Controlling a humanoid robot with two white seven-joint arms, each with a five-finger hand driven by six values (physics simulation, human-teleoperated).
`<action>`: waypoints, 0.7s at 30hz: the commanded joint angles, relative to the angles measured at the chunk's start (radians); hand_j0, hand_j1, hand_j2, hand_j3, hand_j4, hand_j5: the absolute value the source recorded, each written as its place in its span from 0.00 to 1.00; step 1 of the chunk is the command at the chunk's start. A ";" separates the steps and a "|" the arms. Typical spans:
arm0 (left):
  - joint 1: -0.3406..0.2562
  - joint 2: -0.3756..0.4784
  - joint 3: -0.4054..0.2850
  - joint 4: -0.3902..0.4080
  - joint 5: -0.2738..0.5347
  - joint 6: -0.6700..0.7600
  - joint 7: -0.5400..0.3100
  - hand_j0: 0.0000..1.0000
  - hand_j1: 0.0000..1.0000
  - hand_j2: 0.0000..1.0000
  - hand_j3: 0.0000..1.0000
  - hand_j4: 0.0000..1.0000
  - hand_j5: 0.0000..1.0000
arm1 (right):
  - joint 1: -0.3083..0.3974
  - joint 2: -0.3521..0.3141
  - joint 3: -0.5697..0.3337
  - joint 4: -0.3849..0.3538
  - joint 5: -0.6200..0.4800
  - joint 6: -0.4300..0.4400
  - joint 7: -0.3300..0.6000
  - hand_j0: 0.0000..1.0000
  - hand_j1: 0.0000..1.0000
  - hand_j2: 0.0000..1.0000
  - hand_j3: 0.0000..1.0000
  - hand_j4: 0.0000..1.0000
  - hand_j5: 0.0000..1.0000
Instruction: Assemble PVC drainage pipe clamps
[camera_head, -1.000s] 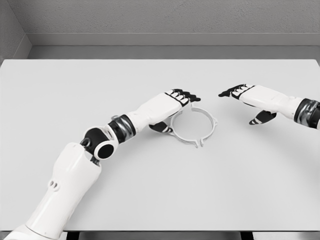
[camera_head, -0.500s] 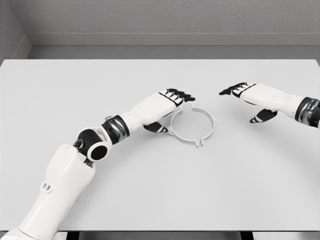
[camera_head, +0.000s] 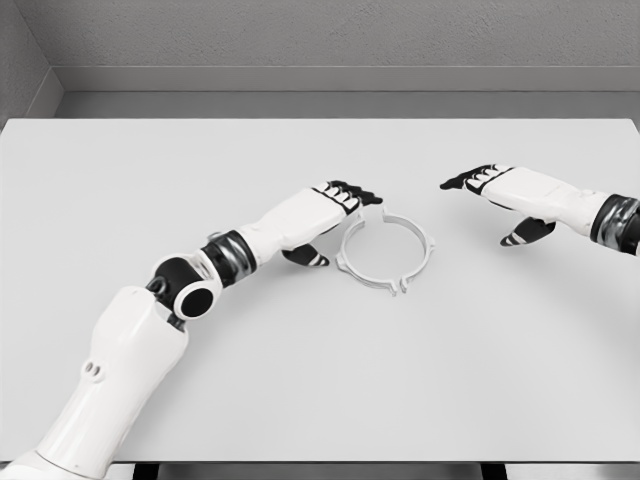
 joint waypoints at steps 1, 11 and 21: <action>0.000 -0.006 -0.004 0.004 0.002 0.001 0.001 1.00 1.00 1.00 1.00 1.00 1.00 | 0.000 -0.001 -0.001 -0.002 -0.005 0.002 0.000 1.00 1.00 1.00 1.00 1.00 1.00; -0.009 -0.038 -0.008 0.035 -0.004 0.001 0.001 1.00 1.00 1.00 1.00 1.00 1.00 | 0.002 -0.006 -0.025 0.007 -0.005 0.004 -0.005 1.00 1.00 1.00 1.00 1.00 1.00; -0.032 -0.067 -0.010 0.074 -0.008 0.000 0.001 1.00 1.00 1.00 1.00 1.00 1.00 | 0.000 -0.012 -0.025 0.007 -0.005 0.006 -0.005 1.00 1.00 1.00 1.00 1.00 1.00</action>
